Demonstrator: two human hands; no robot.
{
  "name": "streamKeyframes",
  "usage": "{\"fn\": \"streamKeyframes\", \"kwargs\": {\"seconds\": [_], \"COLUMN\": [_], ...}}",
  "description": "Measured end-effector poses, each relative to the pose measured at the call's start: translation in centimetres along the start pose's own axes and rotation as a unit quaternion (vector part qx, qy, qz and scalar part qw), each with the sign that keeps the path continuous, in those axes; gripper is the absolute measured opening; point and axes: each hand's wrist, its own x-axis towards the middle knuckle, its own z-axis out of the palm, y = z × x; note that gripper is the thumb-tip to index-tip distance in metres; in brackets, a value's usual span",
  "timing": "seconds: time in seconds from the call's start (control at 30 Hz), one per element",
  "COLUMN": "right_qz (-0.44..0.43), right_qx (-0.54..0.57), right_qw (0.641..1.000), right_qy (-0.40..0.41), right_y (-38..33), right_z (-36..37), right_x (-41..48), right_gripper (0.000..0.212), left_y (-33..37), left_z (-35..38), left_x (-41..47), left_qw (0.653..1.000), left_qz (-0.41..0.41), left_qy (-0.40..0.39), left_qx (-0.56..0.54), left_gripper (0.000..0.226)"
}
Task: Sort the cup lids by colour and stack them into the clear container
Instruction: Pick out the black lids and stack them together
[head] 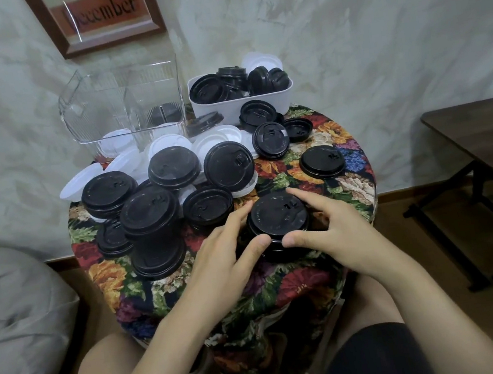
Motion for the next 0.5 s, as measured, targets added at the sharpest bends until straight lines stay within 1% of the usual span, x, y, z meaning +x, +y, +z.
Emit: {"fn": "streamKeyframes", "kwargs": {"seconds": [0.1,0.23,0.3,0.37,0.5], "right_qz": [-0.006,-0.006,-0.009,-0.011,-0.011], "right_qx": [0.0,0.035,0.045,0.046,0.048], "right_qw": [1.0,0.999,0.999,0.999,0.997], "right_qy": [0.017,-0.002,-0.009,-0.021,-0.055], "right_y": [0.4,0.5,0.5,0.4,0.5], "right_z": [-0.2,-0.1,-0.2,-0.4,-1.1], "right_x": [0.1,0.1,0.1,0.2,0.5], "right_gripper": [0.095,0.092,0.093,0.092,0.084], "left_y": [0.4,0.8,1.0,1.2,1.0], "left_z": [0.4,0.6,0.6,0.5,0.6], "left_x": [0.2,0.1,0.3,0.8,1.4], "left_qw": [1.0,0.999,1.0,0.998,0.997], "left_qz": [0.0,0.01,0.01,0.008,-0.002], "left_qy": [0.006,0.023,0.02,0.0,-0.015], "left_qx": [0.011,0.02,-0.015,-0.059,-0.077], "left_gripper": [0.062,0.063,0.066,0.07,0.075]}}
